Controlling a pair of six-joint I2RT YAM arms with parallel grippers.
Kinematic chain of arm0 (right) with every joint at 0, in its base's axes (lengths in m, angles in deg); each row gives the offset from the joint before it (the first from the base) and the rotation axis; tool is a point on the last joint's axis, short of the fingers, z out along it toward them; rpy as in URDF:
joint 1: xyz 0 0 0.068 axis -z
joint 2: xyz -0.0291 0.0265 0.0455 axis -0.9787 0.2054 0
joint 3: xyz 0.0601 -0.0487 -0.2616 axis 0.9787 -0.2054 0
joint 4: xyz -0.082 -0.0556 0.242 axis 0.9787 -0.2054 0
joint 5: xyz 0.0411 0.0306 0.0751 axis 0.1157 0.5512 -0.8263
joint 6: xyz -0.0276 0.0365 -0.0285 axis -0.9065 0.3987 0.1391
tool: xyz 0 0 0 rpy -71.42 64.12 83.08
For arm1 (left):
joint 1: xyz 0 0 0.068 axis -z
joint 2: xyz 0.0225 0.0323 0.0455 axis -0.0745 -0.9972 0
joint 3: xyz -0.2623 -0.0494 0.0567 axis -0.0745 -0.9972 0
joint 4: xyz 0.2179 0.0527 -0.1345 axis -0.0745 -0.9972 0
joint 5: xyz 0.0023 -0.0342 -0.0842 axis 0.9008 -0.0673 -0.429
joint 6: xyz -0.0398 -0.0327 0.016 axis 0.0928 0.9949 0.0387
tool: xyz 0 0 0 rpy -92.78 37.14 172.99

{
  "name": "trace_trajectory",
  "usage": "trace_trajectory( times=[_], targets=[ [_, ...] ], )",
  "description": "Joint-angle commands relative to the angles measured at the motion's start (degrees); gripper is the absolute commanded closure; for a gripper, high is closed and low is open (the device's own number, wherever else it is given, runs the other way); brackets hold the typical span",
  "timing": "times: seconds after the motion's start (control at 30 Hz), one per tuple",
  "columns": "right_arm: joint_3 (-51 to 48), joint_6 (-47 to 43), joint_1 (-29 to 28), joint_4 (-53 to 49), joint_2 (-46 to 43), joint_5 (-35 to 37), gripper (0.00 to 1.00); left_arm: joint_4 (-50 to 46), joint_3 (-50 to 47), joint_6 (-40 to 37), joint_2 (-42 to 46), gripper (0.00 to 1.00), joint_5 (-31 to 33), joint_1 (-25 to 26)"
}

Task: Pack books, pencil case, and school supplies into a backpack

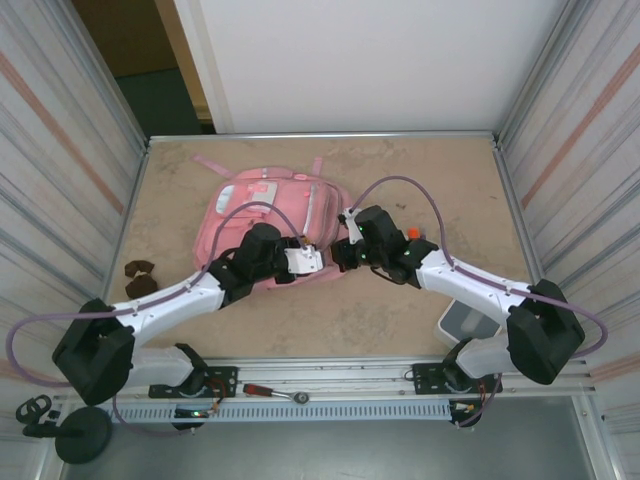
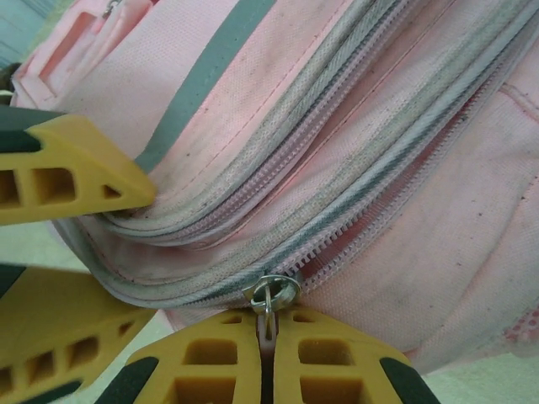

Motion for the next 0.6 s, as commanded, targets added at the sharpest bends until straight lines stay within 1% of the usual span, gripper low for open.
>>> trace_trajectory(
  times=[0.0,0.03,0.07,0.13,0.23,0.3,0.37,0.4,0.47,0.57],
  targets=[
    [-0.01,-1.64,-1.28,2.65,-3.21,-2.49,1.0,0.46,0.55,-2.26,-0.8,0.71,5.28,0.07],
    [0.11,-3.28,-1.11,0.95,-2.91,-0.78,1.0,0.92,-0.07,-2.61,-0.24,0.83,4.83,-0.47],
    [0.33,-4.77,-0.78,-0.53,-2.78,0.51,1.0,1.25,-0.66,-2.74,0.51,0.9,3.85,-1.14],
    [0.36,-7.53,0.63,-3.46,-2.88,2.24,1.0,1.84,-2.46,-2.81,2.94,0.99,-0.14,-3.67],
    [-0.1,-9.41,3.74,-5.62,-3.44,3.6,1.0,2.41,-5.24,-2.69,7.13,1.0,-7.23,-8.08],
    [0.13,-9.16,6.7,-6.8,-2.64,4.85,1.0,3.42,-7.58,-2.98,10.1,1.0,-14.66,-11.87],
    [1.26,-8.06,8.93,-7.93,-0.63,5.78,1.0,6.84,-10.12,-1.48,12.27,1.0,-21.14,-16.07],
    [1.91,-7.74,9.48,-8.11,0.41,6.3,1.0,8.76,-11.47,-0.41,13.38,1.0,-23.3,-17.67],
    [3.15,-7.34,9.52,-7.95,2.09,6.86,1.0,11.62,-13.37,0.8,14.88,1.0,-25.14,-19.98],
    [4.44,-6.88,9.31,-7.52,3.21,6.82,1.0,10.63,-13.82,1.4,15.73,1.0,-24.71,-22.7]
  ],
)
